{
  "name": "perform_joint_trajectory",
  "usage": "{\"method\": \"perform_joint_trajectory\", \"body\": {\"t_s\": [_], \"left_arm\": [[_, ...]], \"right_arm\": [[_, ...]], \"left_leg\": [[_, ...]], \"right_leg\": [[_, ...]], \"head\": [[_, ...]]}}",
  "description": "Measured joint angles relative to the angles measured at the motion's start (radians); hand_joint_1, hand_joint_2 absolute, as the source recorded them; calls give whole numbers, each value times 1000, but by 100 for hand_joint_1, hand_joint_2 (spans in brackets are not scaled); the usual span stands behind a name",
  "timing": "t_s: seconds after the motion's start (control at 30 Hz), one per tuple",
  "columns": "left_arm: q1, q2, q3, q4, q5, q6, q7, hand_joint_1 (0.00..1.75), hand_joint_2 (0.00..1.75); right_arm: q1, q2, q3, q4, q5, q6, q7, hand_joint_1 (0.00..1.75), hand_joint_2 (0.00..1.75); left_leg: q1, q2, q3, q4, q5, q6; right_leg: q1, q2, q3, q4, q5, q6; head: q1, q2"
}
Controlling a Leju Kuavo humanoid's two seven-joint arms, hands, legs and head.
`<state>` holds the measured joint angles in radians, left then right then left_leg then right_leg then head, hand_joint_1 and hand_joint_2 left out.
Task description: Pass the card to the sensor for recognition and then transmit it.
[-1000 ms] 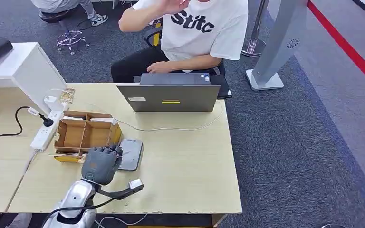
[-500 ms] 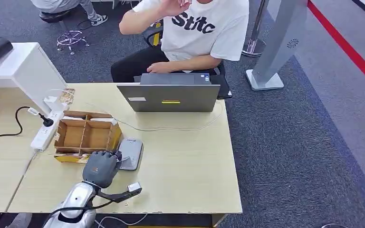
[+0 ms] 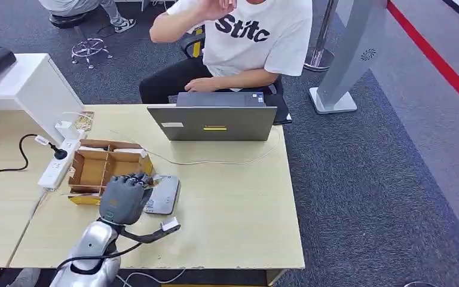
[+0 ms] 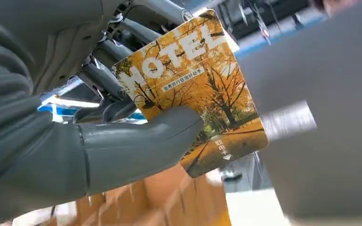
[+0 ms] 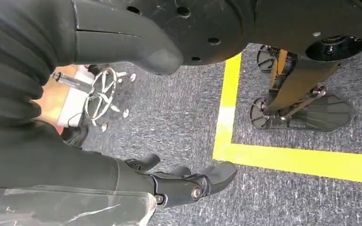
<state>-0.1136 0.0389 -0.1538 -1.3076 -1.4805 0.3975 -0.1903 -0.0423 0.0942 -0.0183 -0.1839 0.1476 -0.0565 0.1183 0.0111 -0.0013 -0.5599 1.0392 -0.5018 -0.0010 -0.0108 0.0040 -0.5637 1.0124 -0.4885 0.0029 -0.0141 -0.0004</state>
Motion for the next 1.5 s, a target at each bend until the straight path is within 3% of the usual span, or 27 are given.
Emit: {"method": "perform_joint_trajectory", "body": {"t_s": [0.4,0.67,0.97,1.0,1.03,1.07,1.1,1.5], "left_arm": [[19,-14,131,-185,51,-27,3,175,175],[39,-16,204,-237,77,-18,-6,175,175],[46,-33,227,-270,73,-14,-23,175,175],[47,-35,228,-273,71,-13,-24,164,175],[48,-36,229,-274,71,-13,-26,40,175],[48,-38,229,-276,71,-12,-31,40,175],[48,-40,229,-276,71,-12,-33,0,175],[62,-56,229,-284,63,-8,-45,0,175]], "right_arm": [[1,0,-14,0,16,-2,-2,0,175],[2,2,-24,0,17,-2,3,0,175],[2,3,-26,0,18,-2,1,0,175],[1,3,-27,0,18,-2,0,0,175],[1,3,-27,0,19,-2,0,0,175],[2,3,-27,0,20,-2,0,0,175],[2,3,-27,0,20,-2,0,0,175],[2,3,-28,0,24,-13,3,0,175]], "left_leg": [[0,0,0,0,0,0],[0,0,0,0,0,0],[0,0,0,0,0,0],[0,0,0,0,0,0],[0,0,0,0,0,0],[0,0,0,0,0,0],[0,0,0,0,0,0],[0,0,0,0,0,0]], "right_leg": [[0,0,0,0,0,0],[0,0,0,0,0,0],[0,0,0,0,0,0],[0,0,0,0,0,0],[0,0,0,0,0,0],[0,0,0,0,0,0],[0,0,0,0,0,0],[0,0,0,0,0,0]], "head": [[0,0],[0,0],[0,0],[0,0],[0,0],[0,0],[0,0],[0,0]]}}
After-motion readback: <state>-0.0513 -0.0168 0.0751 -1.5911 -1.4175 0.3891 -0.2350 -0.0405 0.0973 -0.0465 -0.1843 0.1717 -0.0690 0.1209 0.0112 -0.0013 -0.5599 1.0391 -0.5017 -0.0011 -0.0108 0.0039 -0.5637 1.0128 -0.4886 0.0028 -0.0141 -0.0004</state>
